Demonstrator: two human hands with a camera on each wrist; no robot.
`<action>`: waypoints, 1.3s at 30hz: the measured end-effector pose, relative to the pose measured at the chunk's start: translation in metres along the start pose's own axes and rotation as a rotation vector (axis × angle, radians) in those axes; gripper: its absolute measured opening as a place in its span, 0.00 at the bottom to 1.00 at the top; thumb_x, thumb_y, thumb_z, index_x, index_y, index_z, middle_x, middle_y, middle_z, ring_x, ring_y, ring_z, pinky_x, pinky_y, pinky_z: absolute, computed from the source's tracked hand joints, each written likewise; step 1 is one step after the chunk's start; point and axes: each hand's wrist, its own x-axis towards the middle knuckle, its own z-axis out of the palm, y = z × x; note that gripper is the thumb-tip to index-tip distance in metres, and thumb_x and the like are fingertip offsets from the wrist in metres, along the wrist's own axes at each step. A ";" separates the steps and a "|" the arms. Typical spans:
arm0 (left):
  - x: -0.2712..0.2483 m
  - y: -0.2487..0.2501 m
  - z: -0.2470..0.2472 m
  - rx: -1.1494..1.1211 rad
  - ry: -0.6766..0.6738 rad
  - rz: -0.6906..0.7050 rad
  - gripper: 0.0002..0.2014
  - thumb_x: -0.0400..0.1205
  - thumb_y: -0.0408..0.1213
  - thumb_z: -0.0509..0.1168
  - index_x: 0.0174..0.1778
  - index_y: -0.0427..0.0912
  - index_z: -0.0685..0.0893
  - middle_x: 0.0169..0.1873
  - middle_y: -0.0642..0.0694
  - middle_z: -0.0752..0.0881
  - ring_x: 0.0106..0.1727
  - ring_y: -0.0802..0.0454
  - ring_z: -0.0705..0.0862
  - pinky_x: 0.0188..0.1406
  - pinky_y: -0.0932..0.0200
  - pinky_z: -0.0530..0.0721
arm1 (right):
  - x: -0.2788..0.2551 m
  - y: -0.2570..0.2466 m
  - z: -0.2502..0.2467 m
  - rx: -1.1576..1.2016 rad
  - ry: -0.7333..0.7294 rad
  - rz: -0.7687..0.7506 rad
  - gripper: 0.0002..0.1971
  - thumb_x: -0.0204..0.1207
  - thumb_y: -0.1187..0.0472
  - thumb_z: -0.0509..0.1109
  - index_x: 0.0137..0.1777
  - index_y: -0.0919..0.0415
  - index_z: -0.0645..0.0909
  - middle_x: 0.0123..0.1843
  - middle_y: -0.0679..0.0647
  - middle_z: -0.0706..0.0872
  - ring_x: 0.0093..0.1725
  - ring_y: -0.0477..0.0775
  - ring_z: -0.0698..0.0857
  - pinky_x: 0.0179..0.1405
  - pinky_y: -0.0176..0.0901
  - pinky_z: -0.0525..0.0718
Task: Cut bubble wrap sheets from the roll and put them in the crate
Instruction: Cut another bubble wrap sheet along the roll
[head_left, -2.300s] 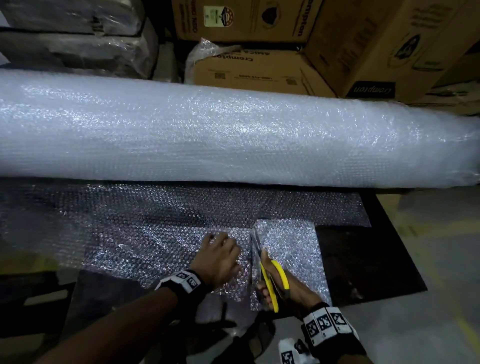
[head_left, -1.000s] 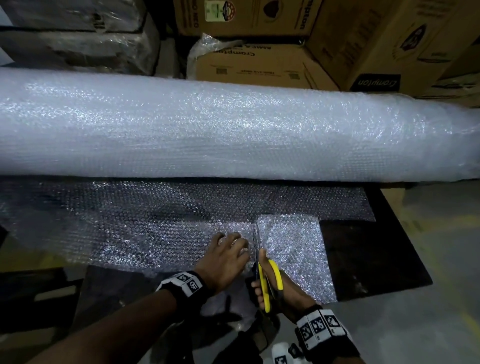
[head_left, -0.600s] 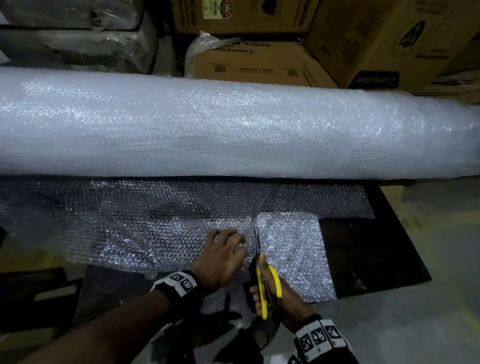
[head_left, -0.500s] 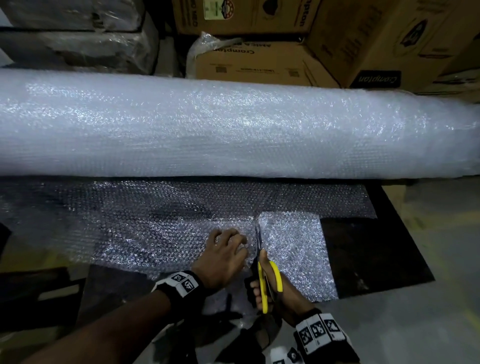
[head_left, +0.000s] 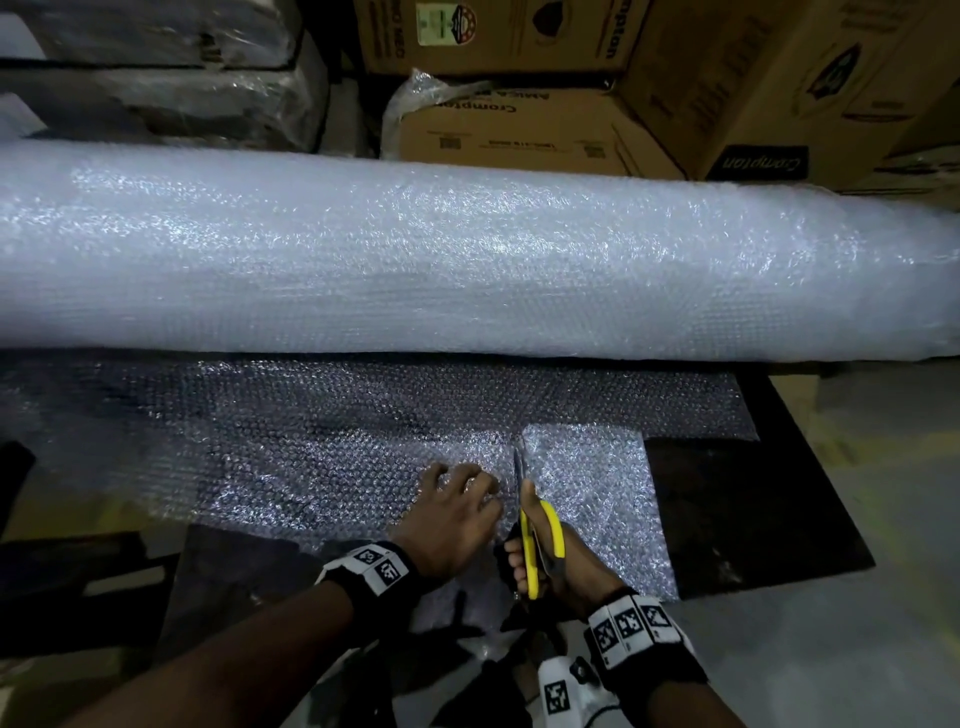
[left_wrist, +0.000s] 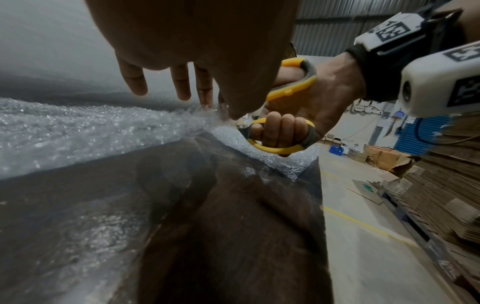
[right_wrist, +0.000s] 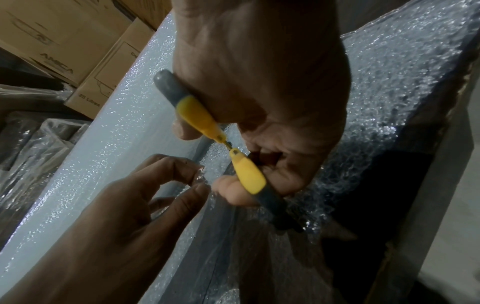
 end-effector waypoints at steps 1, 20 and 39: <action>0.000 0.001 0.000 0.006 -0.012 -0.009 0.09 0.77 0.45 0.66 0.48 0.45 0.86 0.56 0.44 0.85 0.60 0.39 0.83 0.54 0.30 0.82 | 0.001 0.000 0.000 0.002 0.001 -0.009 0.48 0.51 0.18 0.68 0.41 0.70 0.83 0.28 0.59 0.83 0.24 0.56 0.82 0.24 0.42 0.82; 0.003 0.004 -0.003 0.070 -0.085 -0.055 0.07 0.75 0.42 0.70 0.45 0.45 0.85 0.54 0.45 0.84 0.57 0.41 0.82 0.54 0.30 0.82 | 0.005 -0.009 0.002 -0.053 0.130 -0.096 0.40 0.56 0.21 0.66 0.32 0.65 0.79 0.22 0.55 0.77 0.19 0.54 0.76 0.19 0.38 0.76; 0.000 0.009 0.005 0.095 -0.123 -0.029 0.09 0.75 0.42 0.66 0.48 0.45 0.85 0.55 0.45 0.83 0.60 0.42 0.79 0.54 0.31 0.81 | 0.010 -0.019 0.006 0.003 0.024 -0.065 0.43 0.56 0.16 0.64 0.34 0.62 0.77 0.25 0.55 0.78 0.22 0.53 0.77 0.23 0.40 0.78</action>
